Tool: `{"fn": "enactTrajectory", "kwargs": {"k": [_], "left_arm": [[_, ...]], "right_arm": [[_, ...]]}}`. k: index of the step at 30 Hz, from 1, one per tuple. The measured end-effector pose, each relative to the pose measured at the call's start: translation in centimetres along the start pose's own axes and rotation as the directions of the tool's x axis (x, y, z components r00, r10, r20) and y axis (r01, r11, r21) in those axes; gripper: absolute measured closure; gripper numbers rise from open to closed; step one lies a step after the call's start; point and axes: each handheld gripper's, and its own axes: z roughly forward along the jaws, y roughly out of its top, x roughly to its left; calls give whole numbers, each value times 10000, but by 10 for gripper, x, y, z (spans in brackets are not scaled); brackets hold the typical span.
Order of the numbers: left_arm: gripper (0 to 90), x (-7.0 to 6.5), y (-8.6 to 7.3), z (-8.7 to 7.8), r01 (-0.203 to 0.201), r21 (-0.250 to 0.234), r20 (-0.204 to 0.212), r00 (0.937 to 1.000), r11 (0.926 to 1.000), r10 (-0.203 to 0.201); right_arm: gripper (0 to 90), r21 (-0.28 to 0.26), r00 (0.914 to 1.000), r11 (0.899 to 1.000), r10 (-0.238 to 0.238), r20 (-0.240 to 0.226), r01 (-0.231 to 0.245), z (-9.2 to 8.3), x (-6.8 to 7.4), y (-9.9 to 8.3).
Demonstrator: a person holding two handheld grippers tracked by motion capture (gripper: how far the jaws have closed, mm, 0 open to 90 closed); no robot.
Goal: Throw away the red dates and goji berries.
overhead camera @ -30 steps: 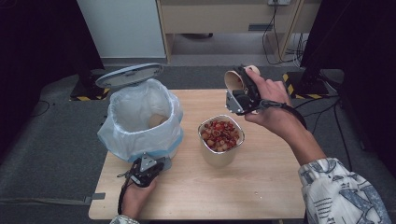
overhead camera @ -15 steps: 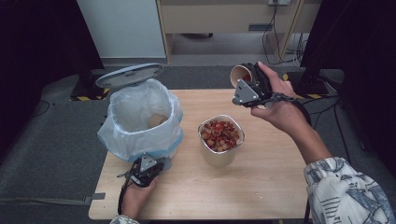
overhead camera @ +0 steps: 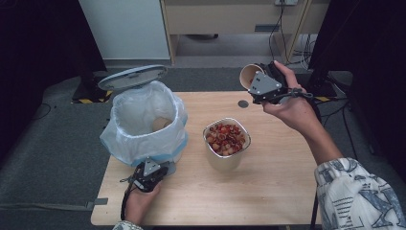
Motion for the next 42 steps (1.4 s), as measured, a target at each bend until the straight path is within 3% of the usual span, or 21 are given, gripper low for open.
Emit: {"fn": "enactTrajectory", "kwargs": {"k": [4, 8, 16, 21, 28, 29, 30, 33, 40, 41, 42], "left_arm": [[890, 0, 0, 0, 0, 0, 0, 10000, 10000, 0], [890, 0, 0, 0, 10, -3, 7, 10000, 10000, -10], [890, 0, 0, 0, 8, -1, 18, 10000, 10000, -8], [890, 0, 0, 0, 1, 0, 10, 10000, 10000, -1], [890, 0, 0, 0, 2, -4, 17, 10000, 10000, -2], [890, 0, 0, 0, 4, -4, 13, 10000, 10000, -4], [890, 0, 0, 0, 4, -4, 13, 10000, 10000, -4], [890, 0, 0, 0, -6, 0, 11, 10000, 10000, 6], [890, 0, 0, 0, -6, -1, 18, 10000, 10000, 6], [890, 0, 0, 0, -8, 0, 17, 10000, 10000, 8], [890, 0, 0, 0, -3, -1, 21, 10000, 10000, 3]], "right_arm": [[297, -41, 9990, 9991, 421, -180, -422, 2, -2, -6], [296, -274, 9926, 9930, 1134, -431, -1146, 3, -4, -11], [295, -421, 9824, 9834, 1734, -694, -1765, 5, -7, -15], [295, -505, 9669, 9693, 2350, -990, -2408, 7, -9, -20], [295, -457, 9502, 9540, 2894, -1160, -2962, 11, -10, -31], [295, -510, 9393, 9431, 3206, -1223, -3286, 13, -12, -34], [295, -510, 9393, 9431, 3206, -1223, -3286, 13, -12, -34], [295, -619, 9212, 9247, 3651, -1348, -3756, 15, -15, -38], [295, -601, 9041, 9091, 4002, -1496, -4123, 17, -15, -44], [295, -659, 8927, 8976, 4219, -1585, -4359, 17, -16, -47], [295, -659, 8927, 8976, 4219, -1585, -4359, 17, -16, -47]]}}
